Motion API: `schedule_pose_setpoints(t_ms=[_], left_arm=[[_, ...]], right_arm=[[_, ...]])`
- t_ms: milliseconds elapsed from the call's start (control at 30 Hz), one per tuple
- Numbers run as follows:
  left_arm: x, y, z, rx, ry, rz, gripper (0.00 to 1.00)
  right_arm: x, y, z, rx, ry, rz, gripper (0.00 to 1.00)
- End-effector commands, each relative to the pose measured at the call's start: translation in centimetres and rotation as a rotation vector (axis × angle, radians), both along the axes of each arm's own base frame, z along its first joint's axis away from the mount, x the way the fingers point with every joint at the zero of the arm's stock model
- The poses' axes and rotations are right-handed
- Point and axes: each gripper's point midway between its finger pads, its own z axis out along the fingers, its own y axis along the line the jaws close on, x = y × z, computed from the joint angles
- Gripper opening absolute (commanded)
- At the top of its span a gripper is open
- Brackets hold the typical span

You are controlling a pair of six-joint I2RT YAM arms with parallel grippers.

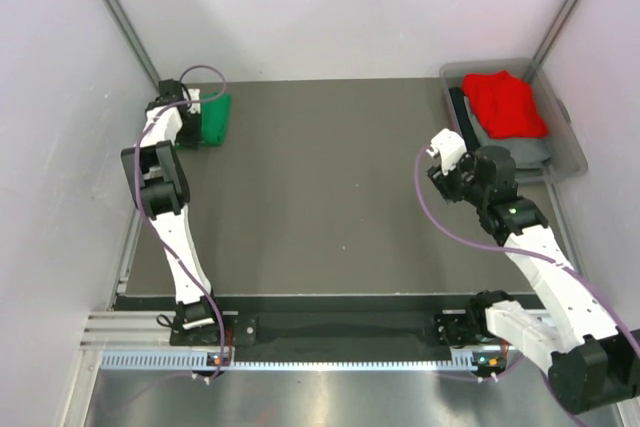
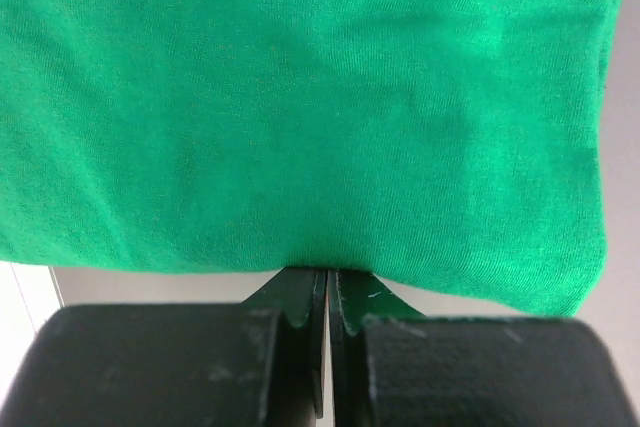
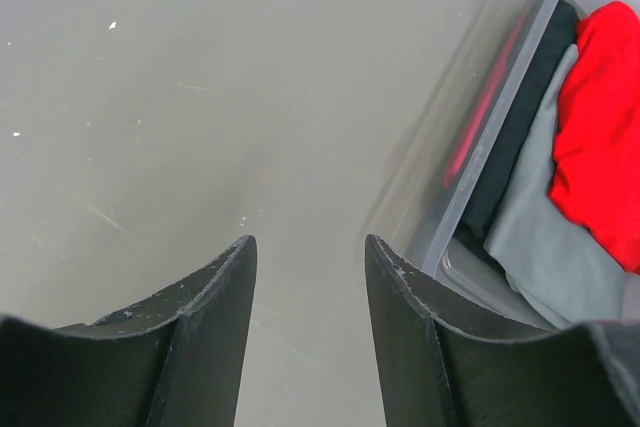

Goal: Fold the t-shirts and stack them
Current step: Neatly place the folded tshirt to the corner, then reset both grippers

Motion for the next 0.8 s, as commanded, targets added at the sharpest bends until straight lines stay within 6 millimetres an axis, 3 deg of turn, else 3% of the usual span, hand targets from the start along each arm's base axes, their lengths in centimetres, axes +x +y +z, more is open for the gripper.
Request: schedule_pose_setpoints(t_ms=[0, 167, 200, 267, 300, 333, 367, 400, 433, 467, 500, 567, 767], left_arm=[[0.0, -0.4, -1.6, -0.036, 0.044, 0.007, 0.00], [-0.3, -0.6, -1.1, -0.043, 0.046, 0.006, 0.00], [-1.0, -1.2, 0.0, -0.066, 0.053, -0.007, 0.00], [-3.2, -1.9, 0.0, -0.080, 0.081, -0.013, 0.02], [-3.1, -2.4, 3.6, -0.087, -0.013, -0.032, 0.12], [-6.0, -3.2, 2.2, -0.103, 0.037, -0.040, 0.38], [-6.8, -3.5, 3.3, -0.101, 0.004, -0.042, 0.58], [-7.5, -3.9, 7.2, -0.085, -0.088, -0.054, 0.78], [-9.3, -5.0, 6.4, -0.115, -0.089, -0.079, 0.99], [-10.1, -5.6, 7.3, -0.128, -0.113, -0.085, 0.99], [-10.9, -6.3, 9.6, -0.134, -0.174, -0.103, 0.99], [-13.0, -8.3, 9.6, -0.186, -0.162, -0.140, 0.99], [-16.4, -13.7, 14.5, -0.201, -0.248, -0.290, 0.99]], right_arm=[[0.8, -0.1, 1.0, 0.029, -0.044, -0.011, 0.48], [0.8, -0.1, 1.1, 0.030, -0.044, -0.010, 0.48], [0.7, 0.0, 1.1, 0.032, -0.040, -0.005, 0.48], [0.4, 0.0, 1.6, 0.036, -0.049, 0.002, 0.50], [0.2, 0.3, 1.7, 0.043, -0.045, 0.016, 0.51], [-0.1, 0.4, 1.9, 0.047, -0.052, 0.026, 0.56], [-0.3, 0.6, 1.9, 0.054, -0.049, 0.039, 0.62], [-0.6, 1.0, 1.9, 0.068, -0.046, 0.058, 0.68], [-0.8, 1.4, 1.9, 0.084, -0.037, 0.071, 0.92], [-0.9, 1.6, 1.8, 0.098, -0.033, 0.079, 0.99], [-0.9, 1.9, 1.7, 0.117, -0.025, 0.082, 1.00], [-0.4, 2.4, 1.2, 0.187, 0.010, 0.045, 0.99], [1.4, 2.6, -0.1, 0.314, 0.125, -0.103, 1.00]])
